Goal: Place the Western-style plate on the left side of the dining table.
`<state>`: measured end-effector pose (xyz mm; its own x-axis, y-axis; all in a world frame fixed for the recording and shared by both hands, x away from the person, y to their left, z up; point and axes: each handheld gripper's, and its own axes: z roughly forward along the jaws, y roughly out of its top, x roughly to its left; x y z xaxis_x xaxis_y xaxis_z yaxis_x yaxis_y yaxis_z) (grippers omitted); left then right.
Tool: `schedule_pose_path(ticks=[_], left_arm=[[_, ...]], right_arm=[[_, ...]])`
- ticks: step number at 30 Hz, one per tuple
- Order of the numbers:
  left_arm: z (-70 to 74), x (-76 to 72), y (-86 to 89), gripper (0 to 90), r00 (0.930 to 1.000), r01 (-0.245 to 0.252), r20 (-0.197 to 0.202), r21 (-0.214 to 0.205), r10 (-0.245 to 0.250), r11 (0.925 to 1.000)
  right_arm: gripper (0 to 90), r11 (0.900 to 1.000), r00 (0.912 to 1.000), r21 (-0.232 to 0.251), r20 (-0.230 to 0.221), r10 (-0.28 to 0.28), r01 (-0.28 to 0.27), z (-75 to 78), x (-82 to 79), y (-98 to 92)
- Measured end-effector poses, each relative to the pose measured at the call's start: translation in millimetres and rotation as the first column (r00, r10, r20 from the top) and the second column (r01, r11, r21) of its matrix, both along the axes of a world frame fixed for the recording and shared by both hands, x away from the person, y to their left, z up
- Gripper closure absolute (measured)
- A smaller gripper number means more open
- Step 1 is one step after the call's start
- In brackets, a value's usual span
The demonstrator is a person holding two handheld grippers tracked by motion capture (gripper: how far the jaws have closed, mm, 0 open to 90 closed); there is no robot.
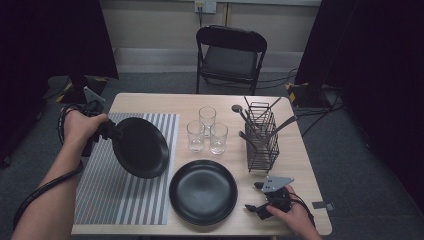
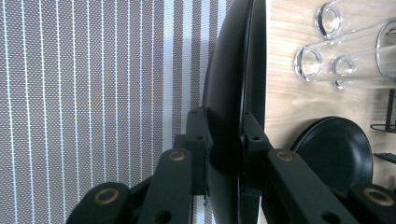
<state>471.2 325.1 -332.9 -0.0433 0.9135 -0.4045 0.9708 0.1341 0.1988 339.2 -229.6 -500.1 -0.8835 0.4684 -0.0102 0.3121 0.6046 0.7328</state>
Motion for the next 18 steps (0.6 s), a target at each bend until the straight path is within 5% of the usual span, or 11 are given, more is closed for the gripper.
schedule_pose_path(ticks=[5,6,7,13,14,18], left_arm=[[-4.3,1.8,2.4,77.8,0.9994,0.034,-0.009,-0.002,-0.034,0.9994],[-3.7,2.5,8.0,77.7,0.9922,0.119,-0.040,0.013,-0.118,0.9928],[-6.5,2.9,-1.3,77.6,0.9999,-0.013,-0.003,-0.008,0.013,0.9999],[-11.2,4.2,-4.0,77.1,0.9999,-0.013,-0.010,-0.011,0.013,0.9999],[-10.8,4.4,-0.9,77.1,0.9991,0.034,-0.024,0.005,-0.034,0.9994],[-13.9,4.2,-1.8,77.5,0.9998,-0.009,-0.015,-0.008,0.009,0.9999]], right_arm=[[13.7,1.0000,1.0000,0.000,-0.001,-0.001,0.001,0.0,-0.1,0.0],[13.7,1.0000,1.0000,0.000,0.000,-0.001,0.001,0.0,-0.1,0.0],[13.7,1.0000,1.0000,0.000,-0.001,-0.002,0.002,0.0,-0.2,0.0],[13.7,1.0000,1.0000,0.000,-0.001,-0.002,0.002,0.0,-0.2,0.0],[13.7,1.0000,1.0000,0.000,0.000,-0.003,0.003,0.0,-0.3,0.0],[13.7,1.0000,1.0000,0.000,-0.001,-0.006,0.006,0.0,-0.7,-0.1]])
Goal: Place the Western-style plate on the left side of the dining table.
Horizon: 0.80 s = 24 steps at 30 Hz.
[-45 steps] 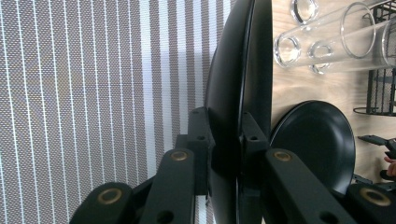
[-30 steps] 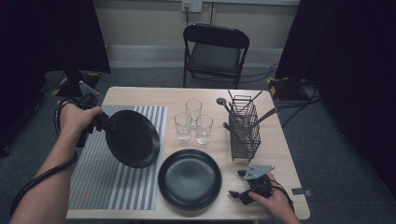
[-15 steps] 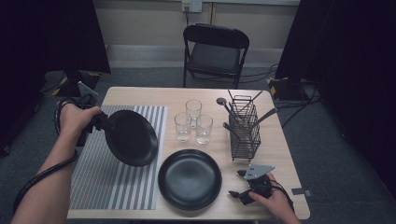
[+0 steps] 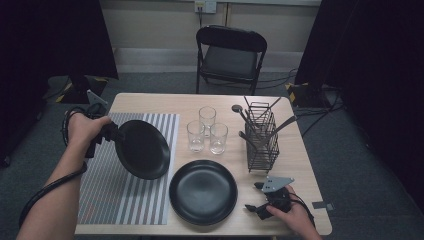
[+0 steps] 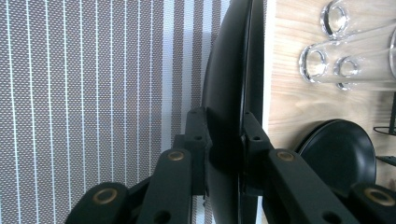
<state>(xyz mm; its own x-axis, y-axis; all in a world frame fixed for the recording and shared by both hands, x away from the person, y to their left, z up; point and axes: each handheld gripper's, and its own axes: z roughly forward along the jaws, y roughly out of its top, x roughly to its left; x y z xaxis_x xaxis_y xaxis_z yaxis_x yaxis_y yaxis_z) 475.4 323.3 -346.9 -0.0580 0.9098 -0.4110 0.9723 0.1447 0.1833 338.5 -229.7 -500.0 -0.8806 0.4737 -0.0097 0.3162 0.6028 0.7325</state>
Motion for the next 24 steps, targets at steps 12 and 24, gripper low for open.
schedule_pose_path(ticks=[12,24], left_arm=[[-6.0,-2.1,4.0,80.4,1.0000,-0.004,-0.002,0.032,0.004,0.9995],[-11.1,-1.0,6.4,82.5,0.9998,-0.005,-0.021,0.071,0.006,0.9974]], right_arm=[[13.8,1.0000,1.0000,0.000,0.001,0.000,0.000,0.0,0.0,0.0],[13.7,1.0000,1.0000,0.000,0.001,-0.001,0.001,0.0,-0.1,0.0]])
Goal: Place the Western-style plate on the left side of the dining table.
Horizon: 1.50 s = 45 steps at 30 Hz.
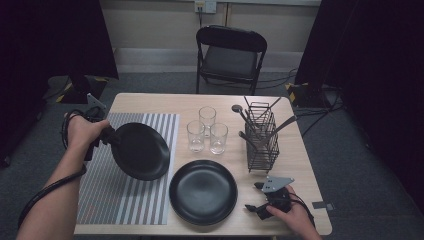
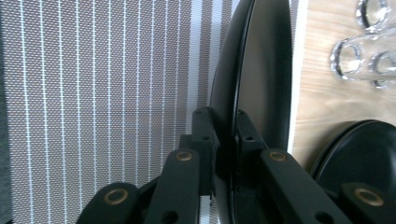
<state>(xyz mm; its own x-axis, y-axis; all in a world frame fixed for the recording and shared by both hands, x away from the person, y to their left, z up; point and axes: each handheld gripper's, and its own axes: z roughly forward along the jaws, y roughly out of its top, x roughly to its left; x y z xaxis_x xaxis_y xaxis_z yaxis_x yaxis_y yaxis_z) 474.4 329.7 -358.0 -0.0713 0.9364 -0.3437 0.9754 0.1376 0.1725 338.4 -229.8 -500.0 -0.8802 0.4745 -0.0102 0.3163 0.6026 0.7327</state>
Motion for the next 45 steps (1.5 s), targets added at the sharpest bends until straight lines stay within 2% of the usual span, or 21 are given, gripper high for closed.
schedule_pose_path(ticks=[7,10,13,15,18,21,25,28,31,36,41,45], left_arm=[[-4.0,0.0,4.5,82.9,1.0000,-0.004,-0.007,-0.009,0.004,1.0000],[-5.9,-0.6,7.8,83.0,0.9999,0.006,-0.010,-0.020,-0.006,0.9998],[-5.9,-0.8,9.0,82.9,0.9998,0.014,-0.015,-0.015,-0.014,0.9998],[-7.0,-1.2,8.0,82.9,1.0000,0.006,-0.001,-0.018,-0.006,0.9998],[-7.0,-0.8,9.4,82.9,0.9998,0.013,-0.012,-0.017,-0.013,0.9998],[-9.2,-0.8,10.1,82.8,0.9999,-0.004,-0.010,-0.023,0.004,0.9997],[-12.3,-1.0,12.1,82.1,0.9998,0.007,-0.016,-0.003,-0.007,1.0000],[-14.7,-1.3,10.7,81.6,0.9999,-0.011,-0.007,0.010,0.011,0.9999],[-14.9,-0.9,10.9,81.1,0.9998,-0.002,-0.019,0.029,0.002,0.9996],[-17.5,-0.3,10.7,80.2,0.9997,-0.007,-0.022,0.035,0.008,0.9993],[-19.4,0.2,12.3,79.6,0.9997,0.013,-0.020,0.055,-0.012,0.9984],[-22.6,0.9,11.3,78.7,0.9999,-0.008,-0.014,0.064,0.009,0.9979]], right_arm=[[13.7,1.0000,1.0000,0.000,0.000,-0.001,0.001,0.0,0.0,0.0],[13.7,1.0000,1.0000,0.000,0.000,0.000,0.000,0.0,0.0,0.0],[13.7,1.0000,1.0000,0.000,-0.001,-0.002,0.002,0.0,-0.2,0.0],[13.7,1.0000,1.0000,0.000,-0.001,-0.002,0.002,0.0,-0.2,0.0],[13.7,1.0000,1.0000,-0.001,0.000,-0.002,0.002,0.0,-0.2,-0.1],[13.7,1.0000,1.0000,-0.001,-0.001,-0.002,0.002,0.0,-0.3,-0.1],[13.7,1.0000,1.0000,0.000,-0.003,-0.007,0.007,0.0,-0.9,-0.2],[13.7,1.0000,1.0000,0.001,-0.001,-0.008,0.008,0.0,-1.1,-0.3],[13.7,1.0000,1.0000,0.001,-0.001,-0.008,0.008,-0.1,-1.1,-0.3],[13.7,1.0000,1.0000,0.001,-0.001,-0.008,0.008,-0.1,-1.1,-0.3],[13.7,1.0000,1.0000,0.001,-0.002,-0.009,0.009,0.0,-1.3,-0.4],[13.7,1.0000,1.0000,0.001,0.000,-0.008,0.008,-0.1,-1.3,-0.5]])
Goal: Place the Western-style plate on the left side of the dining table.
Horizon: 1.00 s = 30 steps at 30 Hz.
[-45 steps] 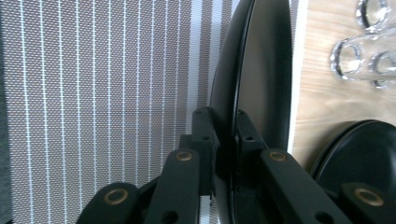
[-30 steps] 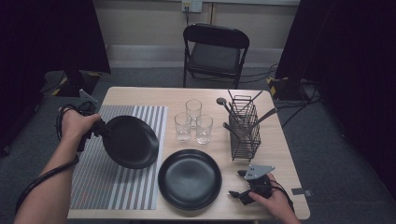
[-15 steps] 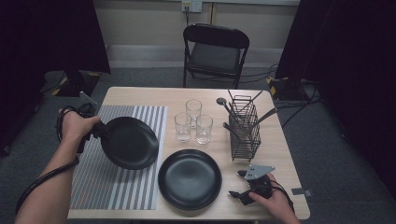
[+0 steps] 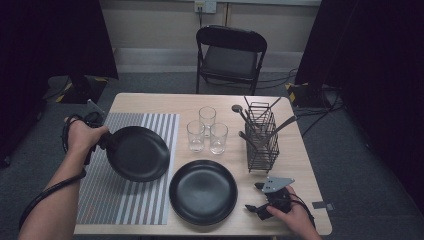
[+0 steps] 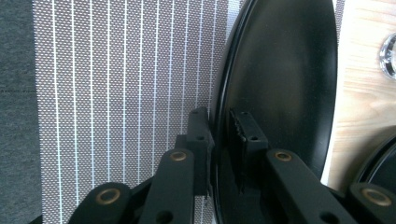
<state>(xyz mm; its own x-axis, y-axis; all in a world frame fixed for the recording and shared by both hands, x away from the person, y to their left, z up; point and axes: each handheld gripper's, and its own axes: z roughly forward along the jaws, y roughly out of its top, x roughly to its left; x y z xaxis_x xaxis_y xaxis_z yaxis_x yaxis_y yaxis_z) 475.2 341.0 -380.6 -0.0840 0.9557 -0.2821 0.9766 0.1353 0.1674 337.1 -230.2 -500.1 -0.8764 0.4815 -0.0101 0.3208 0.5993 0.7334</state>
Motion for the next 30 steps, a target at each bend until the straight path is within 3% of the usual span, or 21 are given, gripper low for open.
schedule_pose_path(ticks=[10,12,13,14,20,26,30], left_arm=[[-3.0,0.8,2.4,77.9,1.0000,0.003,-0.006,0.005,-0.003,1.0000],[-2.6,1.3,1.9,77.6,0.9999,0.010,-0.009,0.021,-0.009,0.9997],[-2.2,1.4,2.4,77.5,0.9998,0.017,-0.009,0.050,-0.017,0.9986],[-3.4,1.4,1.4,77.4,1.0000,0.007,-0.005,0.028,-0.007,0.9996],[-4.3,1.6,2.8,76.8,0.9996,0.026,-0.011,0.042,-0.025,0.9988],[-6.0,1.8,0.6,76.2,1.0000,-0.005,-0.006,0.045,0.006,0.9990],[-7.3,1.4,4.1,76.0,0.9997,0.019,-0.016,0.043,-0.018,0.9989]], right_arm=[[13.7,1.0000,1.0000,0.000,0.000,-0.002,0.002,0.0,-0.3,-0.1],[13.7,1.0000,1.0000,0.000,0.001,-0.002,0.002,0.0,-0.4,-0.2],[13.7,1.0000,1.0000,0.000,0.001,-0.003,0.003,0.0,-0.4,-0.1],[13.7,1.0000,1.0000,0.000,0.001,-0.003,0.003,0.0,-0.5,-0.2],[13.7,1.0000,1.0000,-0.001,0.001,-0.004,0.004,0.1,-0.9,-0.5],[13.7,1.0000,1.0000,-0.001,-0.001,-0.008,0.008,0.1,-1.5,-0.6],[13.7,1.0000,1.0000,-0.001,-0.001,-0.007,0.007,0.1,-1.5,-0.6]])
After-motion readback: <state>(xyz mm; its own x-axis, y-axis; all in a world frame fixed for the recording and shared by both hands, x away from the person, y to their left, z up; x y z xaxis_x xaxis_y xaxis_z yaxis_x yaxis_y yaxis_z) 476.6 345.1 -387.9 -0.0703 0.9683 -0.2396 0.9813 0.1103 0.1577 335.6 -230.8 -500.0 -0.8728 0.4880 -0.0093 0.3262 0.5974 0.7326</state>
